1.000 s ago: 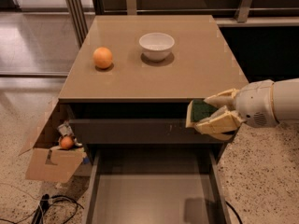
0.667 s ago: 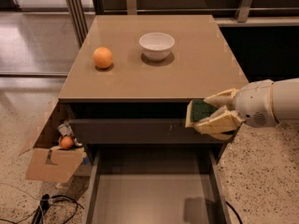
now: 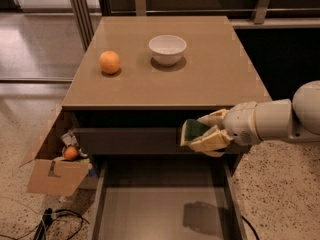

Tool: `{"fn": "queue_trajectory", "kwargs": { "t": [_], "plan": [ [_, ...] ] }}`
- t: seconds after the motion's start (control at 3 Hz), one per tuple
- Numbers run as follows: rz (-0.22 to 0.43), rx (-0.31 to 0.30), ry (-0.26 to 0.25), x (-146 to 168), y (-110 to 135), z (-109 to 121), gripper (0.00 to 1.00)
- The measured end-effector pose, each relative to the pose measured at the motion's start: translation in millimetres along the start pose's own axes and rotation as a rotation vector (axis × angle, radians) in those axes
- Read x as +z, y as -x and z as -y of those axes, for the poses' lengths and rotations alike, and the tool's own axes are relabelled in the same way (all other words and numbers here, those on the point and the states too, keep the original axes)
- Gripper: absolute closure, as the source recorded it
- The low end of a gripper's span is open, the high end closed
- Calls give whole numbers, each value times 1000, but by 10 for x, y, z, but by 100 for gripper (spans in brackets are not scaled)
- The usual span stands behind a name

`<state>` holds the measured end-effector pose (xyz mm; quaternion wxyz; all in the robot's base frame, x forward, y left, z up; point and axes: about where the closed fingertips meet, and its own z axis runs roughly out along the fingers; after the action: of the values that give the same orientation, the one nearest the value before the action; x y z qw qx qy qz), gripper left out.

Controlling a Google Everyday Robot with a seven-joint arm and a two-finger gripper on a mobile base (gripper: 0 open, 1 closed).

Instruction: Place sponge into middle drawer

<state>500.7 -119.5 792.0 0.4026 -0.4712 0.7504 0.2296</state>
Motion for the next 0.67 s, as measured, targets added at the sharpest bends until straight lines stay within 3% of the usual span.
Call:
{"fn": "queue_trajectory", "kwargs": {
  "t": [0.33,0.67],
  "plan": [
    [13,50,14,375,-338,95,100],
    [13,50,14,375,-338,95,100]
  ]
}}
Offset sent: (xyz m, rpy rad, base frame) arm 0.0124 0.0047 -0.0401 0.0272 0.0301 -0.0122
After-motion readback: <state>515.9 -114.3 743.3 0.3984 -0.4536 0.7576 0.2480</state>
